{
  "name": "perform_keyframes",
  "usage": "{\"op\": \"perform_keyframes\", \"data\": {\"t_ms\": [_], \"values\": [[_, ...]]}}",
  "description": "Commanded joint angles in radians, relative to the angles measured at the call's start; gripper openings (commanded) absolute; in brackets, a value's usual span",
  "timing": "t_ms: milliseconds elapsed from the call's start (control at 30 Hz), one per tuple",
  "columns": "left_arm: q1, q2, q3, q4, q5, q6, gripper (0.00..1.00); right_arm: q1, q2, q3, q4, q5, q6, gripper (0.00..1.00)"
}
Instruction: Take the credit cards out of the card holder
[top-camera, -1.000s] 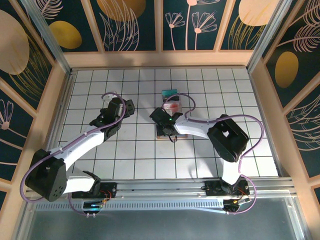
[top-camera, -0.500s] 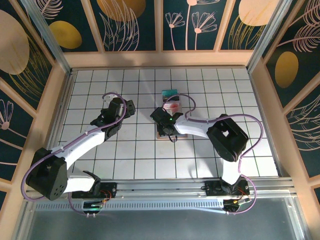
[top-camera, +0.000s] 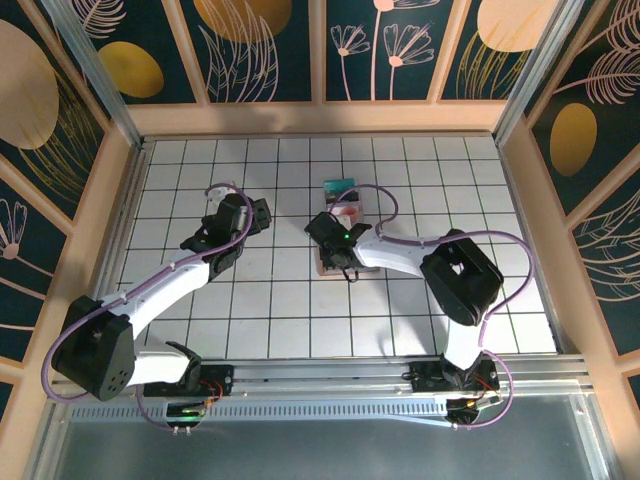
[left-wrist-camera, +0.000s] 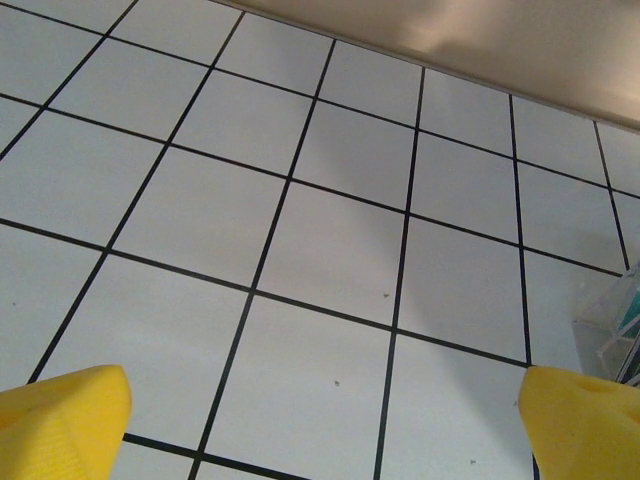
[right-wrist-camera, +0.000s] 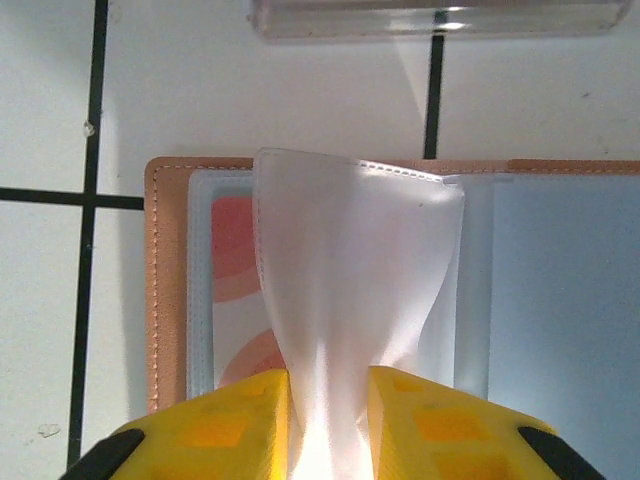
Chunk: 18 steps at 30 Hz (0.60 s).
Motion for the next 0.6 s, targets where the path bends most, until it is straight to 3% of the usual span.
{"op": "perform_keyframes", "data": {"t_ms": [0, 567], "values": [[0.001, -0.019, 0.034, 0.015, 0.0, 0.019, 0.99, -0.013, -0.044, -0.015, -0.037, 0.057, 0.026, 0.29], [0.002, -0.012, 0.053, 0.008, 0.018, 0.044, 0.99, -0.088, -0.129, -0.106, -0.023, 0.075, 0.045, 0.32]]}}
